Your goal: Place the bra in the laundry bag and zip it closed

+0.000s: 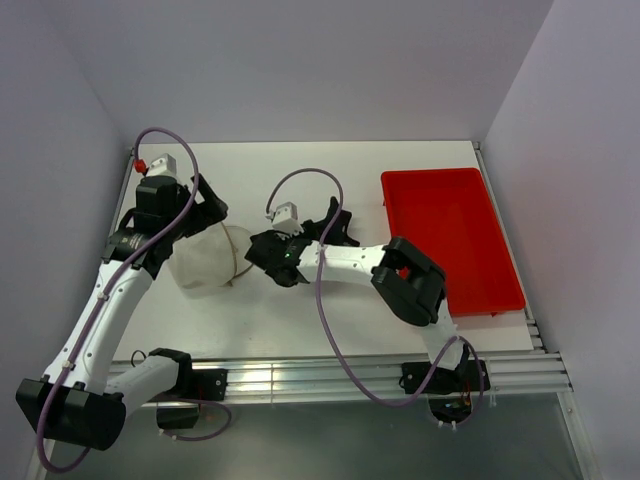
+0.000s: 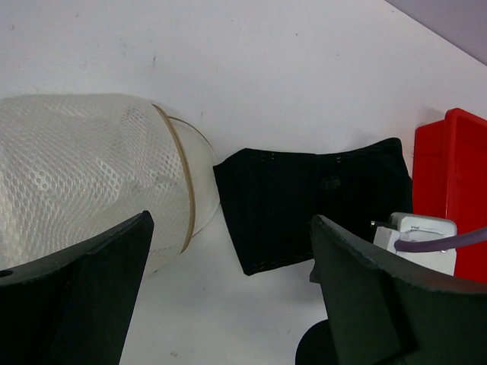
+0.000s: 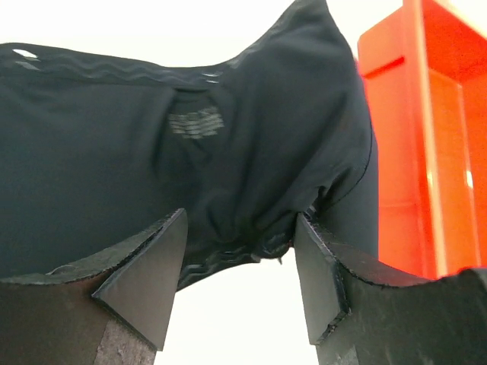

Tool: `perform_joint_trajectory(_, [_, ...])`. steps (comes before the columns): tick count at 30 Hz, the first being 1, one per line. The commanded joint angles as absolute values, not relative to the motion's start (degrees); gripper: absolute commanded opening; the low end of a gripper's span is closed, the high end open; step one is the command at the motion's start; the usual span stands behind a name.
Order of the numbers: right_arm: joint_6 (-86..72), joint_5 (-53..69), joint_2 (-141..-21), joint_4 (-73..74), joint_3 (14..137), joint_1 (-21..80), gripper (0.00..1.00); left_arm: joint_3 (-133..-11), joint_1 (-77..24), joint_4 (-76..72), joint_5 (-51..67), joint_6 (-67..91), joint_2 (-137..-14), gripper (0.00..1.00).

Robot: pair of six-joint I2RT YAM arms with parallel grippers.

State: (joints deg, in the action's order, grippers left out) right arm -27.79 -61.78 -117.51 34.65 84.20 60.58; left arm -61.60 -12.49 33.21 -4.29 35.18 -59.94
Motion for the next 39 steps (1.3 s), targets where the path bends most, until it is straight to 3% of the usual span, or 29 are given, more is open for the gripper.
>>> perform_joint_trajectory(1, [-24.8,-61.09,-117.25,28.58,85.17,61.87,0.65,-61.44,-12.83,30.59,-3.51,34.89,-59.77,0.91])
perform_joint_trajectory(9, [-26.71,-56.34,-115.15,25.75,84.55,62.4,0.65,-61.7,-12.83,30.85,-3.69,34.37,-60.12,0.91])
perform_joint_trajectory(14, [-23.91,-43.47,-110.22,19.61,80.86,60.83,0.63,-61.61,-13.01,30.32,-2.73,35.16,-60.64,0.91])
perform_joint_trajectory(39, [-18.9,-15.29,-110.74,15.73,81.03,60.47,0.6,-60.03,-13.97,29.44,-2.02,37.26,-60.82,0.84])
